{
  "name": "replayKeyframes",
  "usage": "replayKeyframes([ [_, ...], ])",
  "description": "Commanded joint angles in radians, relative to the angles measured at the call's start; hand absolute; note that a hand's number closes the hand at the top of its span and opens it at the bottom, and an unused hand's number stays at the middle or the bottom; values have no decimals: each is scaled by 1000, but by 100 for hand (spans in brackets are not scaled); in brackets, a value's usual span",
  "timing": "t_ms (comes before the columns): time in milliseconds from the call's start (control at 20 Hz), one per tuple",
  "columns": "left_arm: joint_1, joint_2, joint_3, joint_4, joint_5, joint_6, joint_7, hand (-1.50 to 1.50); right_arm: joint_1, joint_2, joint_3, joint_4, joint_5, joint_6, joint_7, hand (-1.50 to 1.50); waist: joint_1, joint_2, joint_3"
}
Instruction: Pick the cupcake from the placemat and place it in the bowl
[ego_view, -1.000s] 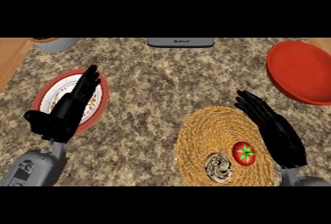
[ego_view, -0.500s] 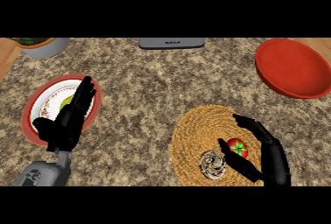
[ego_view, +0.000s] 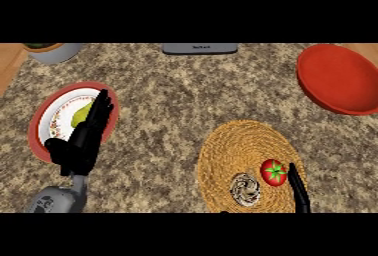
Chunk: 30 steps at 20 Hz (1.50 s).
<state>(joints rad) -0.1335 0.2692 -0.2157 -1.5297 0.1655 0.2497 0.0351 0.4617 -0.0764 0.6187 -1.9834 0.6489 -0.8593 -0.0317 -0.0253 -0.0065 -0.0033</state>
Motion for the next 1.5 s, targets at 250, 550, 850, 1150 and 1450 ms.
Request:
replayKeyframes([
  [250,-54,-31,-12,-13,-22,10,51,0,146,75,73,-289,453,246,476,-150,24,9,0],
  [550,17,-30,-2,27,-12,-39,-39,0,60,76,78,-315,505,474,776,-150,35,11,0],
  [850,-13,-34,11,-26,-33,-20,34,0,-76,76,86,-234,477,602,995,-150,31,8,3],
  [1150,-40,-75,43,59,-68,-51,-11,0,-87,15,-2,-255,316,617,939,-150,21,6,3],
  [1450,-52,-73,85,62,-79,-79,8,0,-66,-29,-51,-165,186,487,795,-150,21,6,4],
])
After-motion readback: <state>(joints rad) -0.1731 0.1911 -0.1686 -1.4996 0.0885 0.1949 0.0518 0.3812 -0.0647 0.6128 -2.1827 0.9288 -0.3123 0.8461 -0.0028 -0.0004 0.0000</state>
